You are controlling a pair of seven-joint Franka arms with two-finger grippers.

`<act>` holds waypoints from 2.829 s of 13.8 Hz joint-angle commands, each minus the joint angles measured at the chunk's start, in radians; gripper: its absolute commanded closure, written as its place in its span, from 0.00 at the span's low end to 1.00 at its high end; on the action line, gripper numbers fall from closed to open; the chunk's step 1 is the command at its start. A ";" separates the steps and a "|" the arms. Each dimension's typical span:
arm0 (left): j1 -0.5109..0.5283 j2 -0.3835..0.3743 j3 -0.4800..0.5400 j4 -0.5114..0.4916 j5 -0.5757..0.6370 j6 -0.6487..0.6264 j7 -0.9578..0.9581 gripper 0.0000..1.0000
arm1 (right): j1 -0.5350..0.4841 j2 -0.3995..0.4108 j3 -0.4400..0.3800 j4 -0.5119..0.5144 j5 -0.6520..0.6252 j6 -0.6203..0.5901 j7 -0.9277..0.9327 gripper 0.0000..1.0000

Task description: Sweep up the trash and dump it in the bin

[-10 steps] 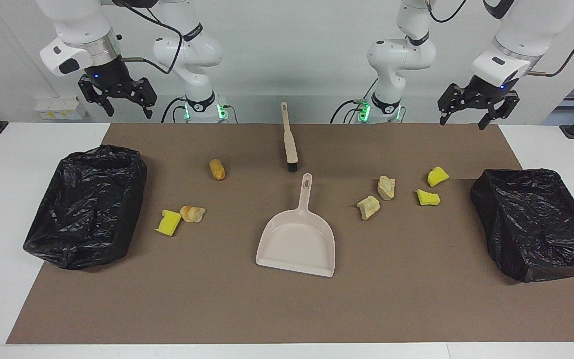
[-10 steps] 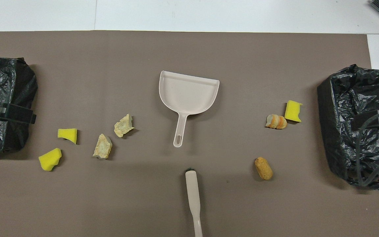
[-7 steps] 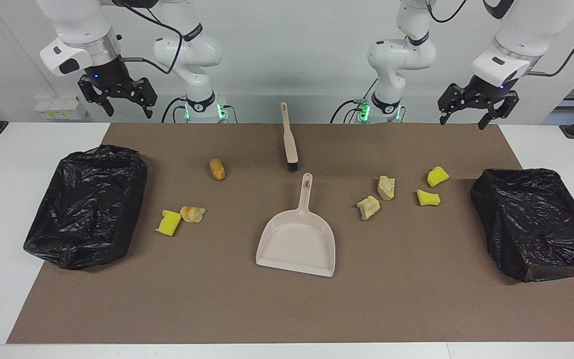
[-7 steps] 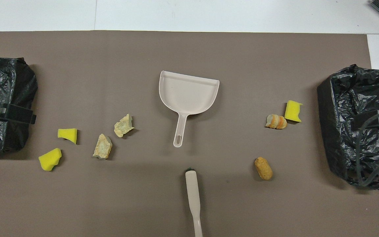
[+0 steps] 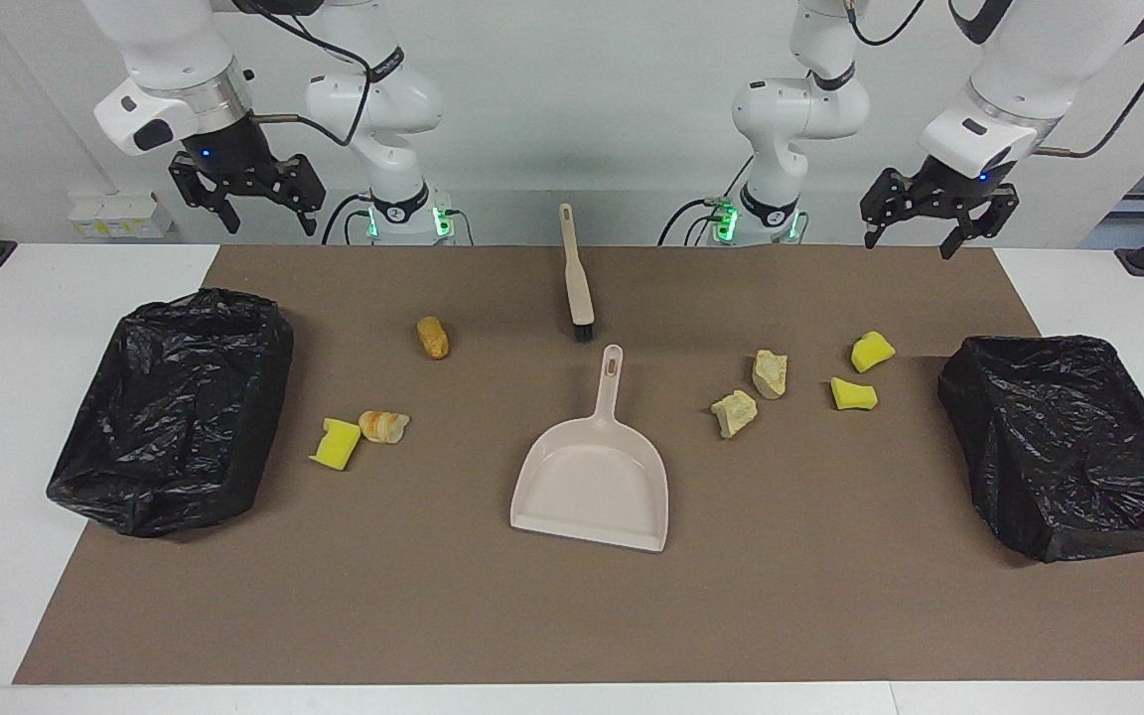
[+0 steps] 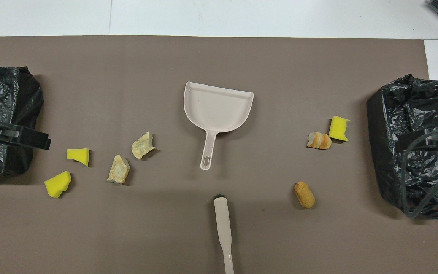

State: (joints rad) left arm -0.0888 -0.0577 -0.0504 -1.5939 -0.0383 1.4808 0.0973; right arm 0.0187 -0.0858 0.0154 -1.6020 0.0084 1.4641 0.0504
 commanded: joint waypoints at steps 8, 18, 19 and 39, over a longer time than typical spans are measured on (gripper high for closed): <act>-0.300 -0.234 -0.008 -0.516 -0.017 0.346 -0.138 0.00 | 0.246 0.081 0.006 -0.164 0.083 0.315 0.456 0.00; -0.764 -0.258 -0.045 -0.869 -0.020 0.786 -0.683 0.00 | 0.460 0.329 0.006 -0.145 0.137 0.600 0.847 0.00; -0.778 -0.257 -0.066 -0.888 -0.020 0.811 -0.718 0.00 | 0.475 0.360 0.006 -0.127 0.131 0.620 0.900 0.00; -0.781 -0.154 -0.233 -0.893 0.078 0.947 -1.087 0.00 | 0.584 0.572 0.006 0.028 0.064 0.601 1.054 0.52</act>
State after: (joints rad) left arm -0.8606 -0.2219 -0.2844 -2.4687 0.0183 2.3931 -0.9518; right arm 0.5995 0.4727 0.0210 -1.5963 0.0866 2.0820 1.0747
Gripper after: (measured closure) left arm 0.000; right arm 0.515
